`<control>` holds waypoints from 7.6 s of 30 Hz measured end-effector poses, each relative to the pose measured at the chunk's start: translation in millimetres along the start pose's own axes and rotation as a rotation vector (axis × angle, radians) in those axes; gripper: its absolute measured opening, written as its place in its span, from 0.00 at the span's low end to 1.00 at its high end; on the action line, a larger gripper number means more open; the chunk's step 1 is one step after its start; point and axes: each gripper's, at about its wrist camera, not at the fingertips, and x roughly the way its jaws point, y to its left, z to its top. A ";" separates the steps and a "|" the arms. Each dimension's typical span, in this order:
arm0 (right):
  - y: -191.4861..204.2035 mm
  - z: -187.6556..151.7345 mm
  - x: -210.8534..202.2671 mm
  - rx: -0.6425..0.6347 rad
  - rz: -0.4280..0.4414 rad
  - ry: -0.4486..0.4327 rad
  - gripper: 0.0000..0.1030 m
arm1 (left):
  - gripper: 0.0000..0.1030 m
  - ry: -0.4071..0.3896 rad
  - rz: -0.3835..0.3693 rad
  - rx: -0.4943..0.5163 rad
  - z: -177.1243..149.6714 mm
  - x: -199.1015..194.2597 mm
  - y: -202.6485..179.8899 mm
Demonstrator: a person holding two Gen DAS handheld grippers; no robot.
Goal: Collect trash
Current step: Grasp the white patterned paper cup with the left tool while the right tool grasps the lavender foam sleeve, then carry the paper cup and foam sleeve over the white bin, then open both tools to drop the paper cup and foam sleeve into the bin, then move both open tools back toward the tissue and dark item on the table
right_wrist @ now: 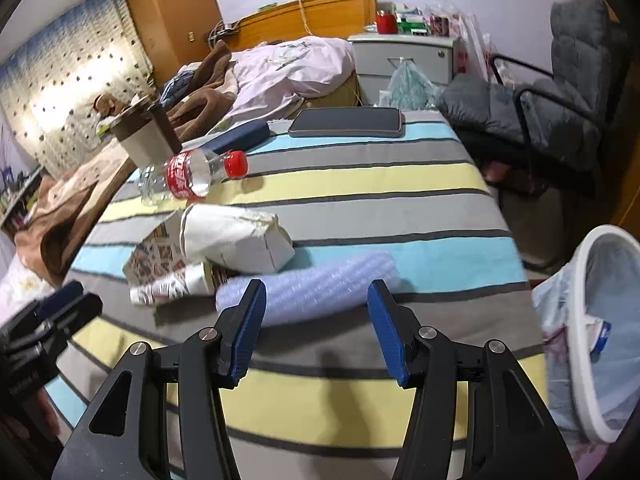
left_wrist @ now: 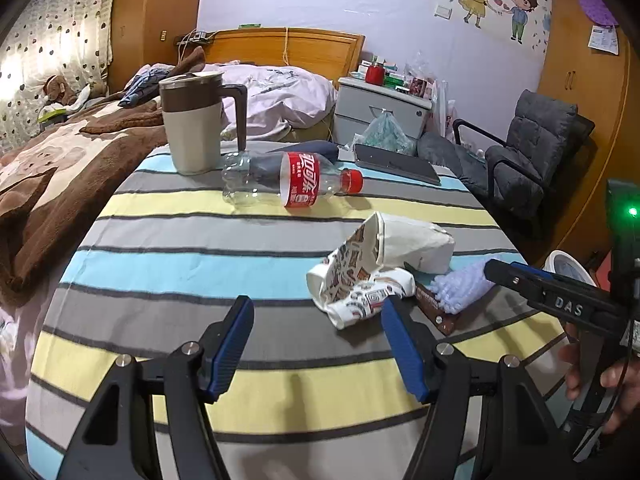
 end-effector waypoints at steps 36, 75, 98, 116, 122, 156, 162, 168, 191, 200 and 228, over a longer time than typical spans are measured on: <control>-16.5 -6.1 14.0 -0.039 -0.241 0.093 0.54 | 0.58 0.157 -0.231 0.055 12.9 45.4 -21.4; -30.8 -26.9 -5.2 -0.066 -0.139 0.059 0.30 | 0.52 0.144 -0.028 0.195 -2.9 49.8 -70.4; -30.2 -33.9 -40.3 -0.059 -0.103 -0.028 0.28 | 0.52 0.043 -0.052 0.177 -11.4 -8.9 -90.5; -68.1 -34.7 -88.2 -0.021 -0.153 -0.135 0.28 | 0.52 -0.017 -0.126 0.251 -7.9 -27.0 -156.4; -93.8 -37.2 -104.8 0.015 -0.187 -0.168 0.28 | 0.52 -0.024 -0.167 0.294 -5.9 -26.3 -189.9; -222.9 -64.8 -127.1 0.197 -0.396 -0.101 0.28 | 0.52 0.141 -0.440 0.457 -19.3 48.3 -364.0; -235.7 -66.4 -118.2 0.198 -0.404 -0.065 0.29 | 0.52 0.172 -0.451 0.453 -22.2 62.3 -375.1; -244.2 -67.1 -113.7 0.202 -0.400 -0.046 0.29 | 0.53 0.195 -0.456 0.453 -25.2 71.7 -381.7; -227.0 -65.5 -121.6 0.177 -0.403 -0.090 0.55 | 0.64 0.142 -0.418 0.424 -18.4 49.1 -355.5; -197.4 -60.2 -129.0 0.130 -0.379 -0.136 0.55 | 0.65 0.087 -0.380 0.370 -11.5 26.2 -320.0; -104.4 -44.4 -115.5 -0.019 -0.263 -0.184 0.55 | 0.66 -0.030 -0.208 0.203 -10.1 -26.5 -189.0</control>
